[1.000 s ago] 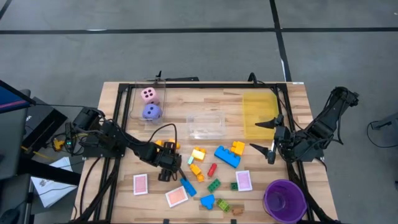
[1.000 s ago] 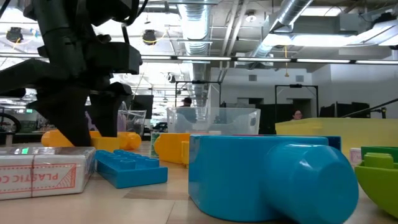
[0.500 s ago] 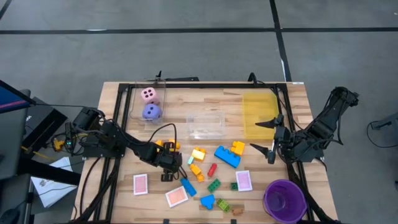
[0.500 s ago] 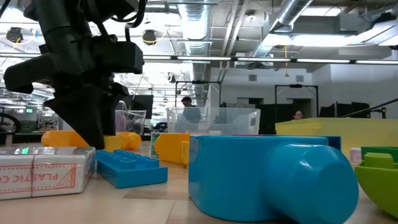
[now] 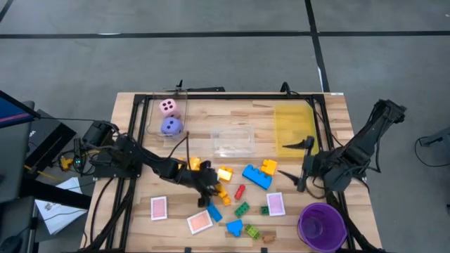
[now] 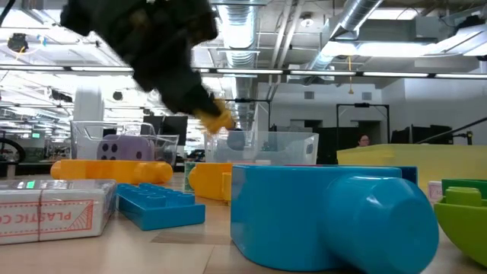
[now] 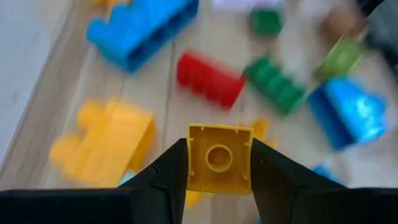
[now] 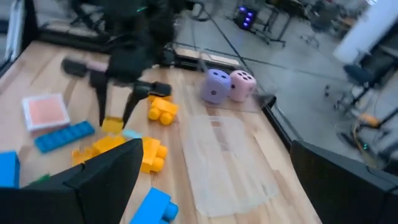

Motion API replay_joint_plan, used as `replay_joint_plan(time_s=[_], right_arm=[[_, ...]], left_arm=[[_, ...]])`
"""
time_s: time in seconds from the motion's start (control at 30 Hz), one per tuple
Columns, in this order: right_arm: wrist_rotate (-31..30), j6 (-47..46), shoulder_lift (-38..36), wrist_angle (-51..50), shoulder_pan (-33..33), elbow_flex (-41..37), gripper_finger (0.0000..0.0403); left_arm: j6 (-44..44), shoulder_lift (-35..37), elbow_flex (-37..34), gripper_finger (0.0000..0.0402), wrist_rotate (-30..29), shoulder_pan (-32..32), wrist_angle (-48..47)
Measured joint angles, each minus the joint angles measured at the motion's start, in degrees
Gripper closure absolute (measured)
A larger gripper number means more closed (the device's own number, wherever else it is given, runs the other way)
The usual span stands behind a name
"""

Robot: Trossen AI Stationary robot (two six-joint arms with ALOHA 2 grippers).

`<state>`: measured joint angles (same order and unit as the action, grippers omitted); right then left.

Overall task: Pick & Place Toys
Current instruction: Put the yellow game piece into the yellow bin

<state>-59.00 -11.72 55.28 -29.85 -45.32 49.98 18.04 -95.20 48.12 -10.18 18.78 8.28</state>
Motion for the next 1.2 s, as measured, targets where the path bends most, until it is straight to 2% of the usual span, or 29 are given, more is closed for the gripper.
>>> replay_joint_plan(time_s=[0.17, 0.33, 0.53, 0.6, 0.7, 0.8, 1.07, 1.2], right_arm=[[3.83, 12.59, 5.82, 9.83, 0.0, 0.0, 0.0005], [5.15, 22.76, 11.67, 20.89, 0.68, 0.0, 0.0017], [5.27, 31.33, 15.51, 32.24, 2.83, 0.0, 0.0023], [7.19, 33.61, 16.4, 35.28, 3.67, 0.0, 0.0023], [11.92, 35.84, 17.15, 39.31, 5.11, 0.0, 0.0023], [14.83, 37.11, 17.21, 40.96, 6.3, 0.0, 0.0024], [21.2, 37.06, 17.17, 40.78, 8.63, 0.0, 0.0024], [21.77, 36.78, 17.17, 40.16, 8.84, 0.0, 0.0024]], left_arm=[[0.0, 0.0, 0.0, 0.0269, 6.66, -2.83, 11.48], [0.91, 0.0, 0.0, 0.0269, 13.38, -5.49, 20.85], [1.91, 0.0, 0.0, 0.0269, 16.83, -8.75, 26.21], [1.85, 0.0, 0.0, 0.0269, 17.9, -10.13, 28.02], [1.81, 0.0, 0.0, 0.0269, 19.09, -11.97, 31.61], [1.81, 0.0, 0.83, 0.0269, 22.77, -13.57, 34.76], [0.58, 0.0, 6.79, 0.0269, 31.22, -13.73, 34.07], [0.0, 0.02, 7.56, 0.0269, 34.42, -13.02, 33.73]])
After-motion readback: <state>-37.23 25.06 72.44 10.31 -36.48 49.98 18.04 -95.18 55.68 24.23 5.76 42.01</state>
